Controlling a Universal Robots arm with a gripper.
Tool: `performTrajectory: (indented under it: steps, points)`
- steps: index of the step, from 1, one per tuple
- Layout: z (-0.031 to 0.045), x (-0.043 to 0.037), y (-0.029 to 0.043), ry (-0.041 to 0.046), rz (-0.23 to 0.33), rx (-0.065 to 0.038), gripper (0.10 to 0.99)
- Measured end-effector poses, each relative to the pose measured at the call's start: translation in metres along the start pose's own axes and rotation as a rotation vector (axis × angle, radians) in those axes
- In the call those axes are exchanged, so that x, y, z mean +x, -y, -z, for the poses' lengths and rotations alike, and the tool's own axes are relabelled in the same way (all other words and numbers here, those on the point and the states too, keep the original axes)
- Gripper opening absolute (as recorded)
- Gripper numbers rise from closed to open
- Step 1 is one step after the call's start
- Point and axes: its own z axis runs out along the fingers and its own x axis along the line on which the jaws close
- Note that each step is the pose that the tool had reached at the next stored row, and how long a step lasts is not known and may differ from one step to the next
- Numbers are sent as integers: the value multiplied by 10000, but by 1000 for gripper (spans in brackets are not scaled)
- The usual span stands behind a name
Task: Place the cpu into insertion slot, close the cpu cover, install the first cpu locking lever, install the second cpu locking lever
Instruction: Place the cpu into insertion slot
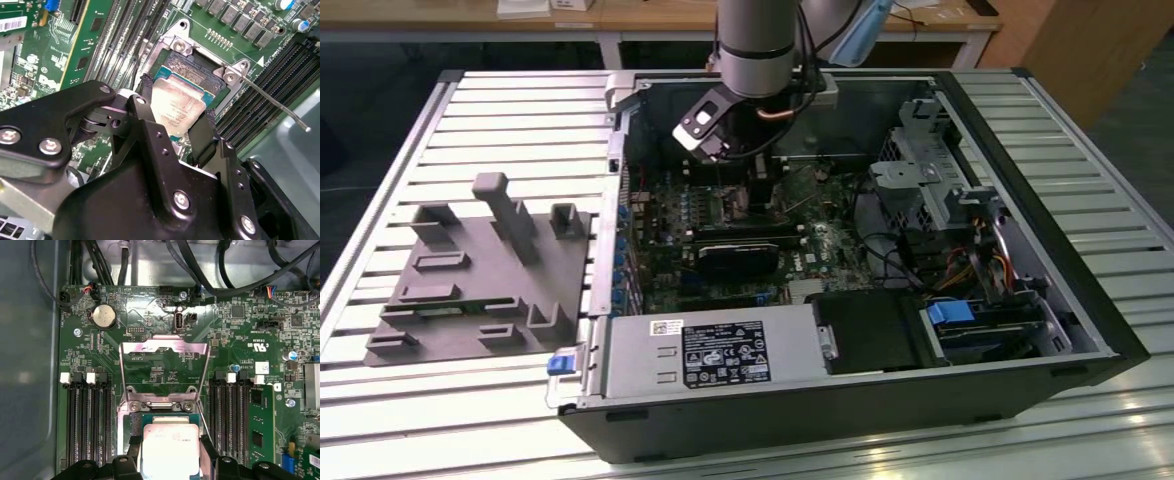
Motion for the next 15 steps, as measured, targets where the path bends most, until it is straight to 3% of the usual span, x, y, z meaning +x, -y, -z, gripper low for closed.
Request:
performTrajectory:
  steps: [15]
  points:
    - [-96,21,44,0,-70,3,537]
